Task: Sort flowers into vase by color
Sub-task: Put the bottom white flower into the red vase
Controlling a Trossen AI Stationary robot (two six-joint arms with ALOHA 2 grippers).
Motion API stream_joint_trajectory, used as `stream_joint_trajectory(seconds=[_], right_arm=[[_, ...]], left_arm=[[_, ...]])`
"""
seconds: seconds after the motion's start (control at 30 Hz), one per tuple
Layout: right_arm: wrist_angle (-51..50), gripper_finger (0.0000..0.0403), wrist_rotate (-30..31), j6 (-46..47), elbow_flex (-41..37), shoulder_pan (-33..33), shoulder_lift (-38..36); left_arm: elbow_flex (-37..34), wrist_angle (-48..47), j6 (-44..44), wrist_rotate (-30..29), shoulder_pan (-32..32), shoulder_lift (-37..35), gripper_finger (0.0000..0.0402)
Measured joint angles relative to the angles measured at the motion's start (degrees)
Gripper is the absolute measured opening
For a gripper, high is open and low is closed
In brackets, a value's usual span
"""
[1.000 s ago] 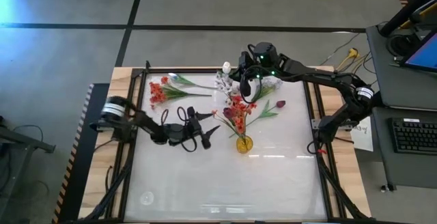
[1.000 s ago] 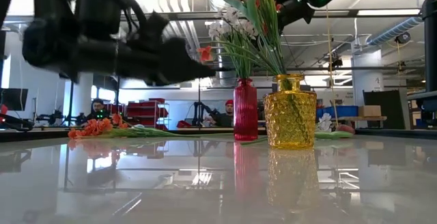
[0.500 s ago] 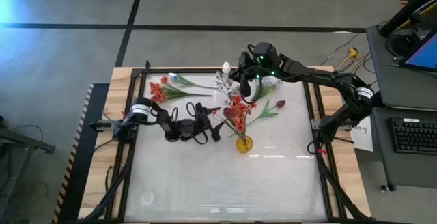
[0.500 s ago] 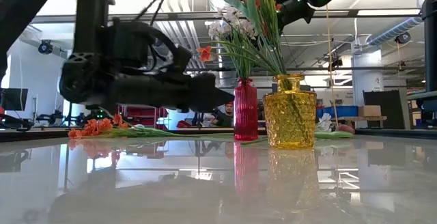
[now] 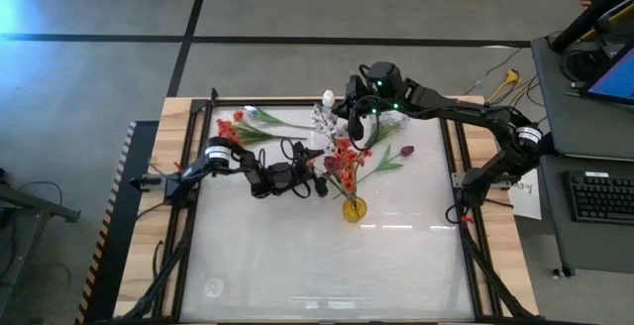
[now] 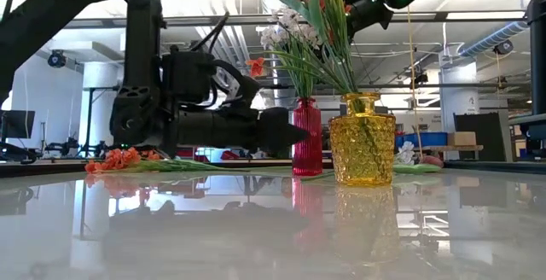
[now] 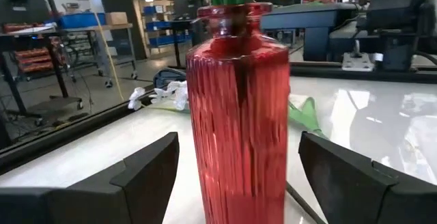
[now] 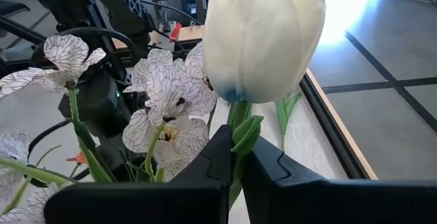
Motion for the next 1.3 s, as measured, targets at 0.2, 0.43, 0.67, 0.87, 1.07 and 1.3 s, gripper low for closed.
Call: stream_joint_trajectory(seconds=[0.2,0.43,0.67,0.87,1.07,1.3], right_arm=[[0.00,0.0013,0.03,0.17,-0.04,0.00,0.00],[-0.07,0.0013,0.01,0.35,-0.07,0.00,0.02],[0.09,0.0013,0.04,0.49,-0.07,0.00,0.02],[0.91,0.0013,0.07,0.25,-0.07,0.00,0.02],[2.75,0.0013,1.82,-0.06,-0.09,0.00,0.09],[3.26,0.0013,4.13,-2.87,-0.29,0.01,0.17]], left_arm=[[2.22,-0.01,0.07,0.43,0.23,1.38,0.0286],[6.11,-0.92,0.44,1.74,1.03,2.99,0.0286],[6.70,-0.83,0.46,-0.88,1.23,3.80,0.0267],[6.19,-0.58,0.43,-2.03,2.03,3.73,0.0210],[6.15,-0.59,0.49,-3.04,2.78,3.72,0.0170],[4.97,-0.22,0.41,-6.11,3.20,3.53,0.0166]])
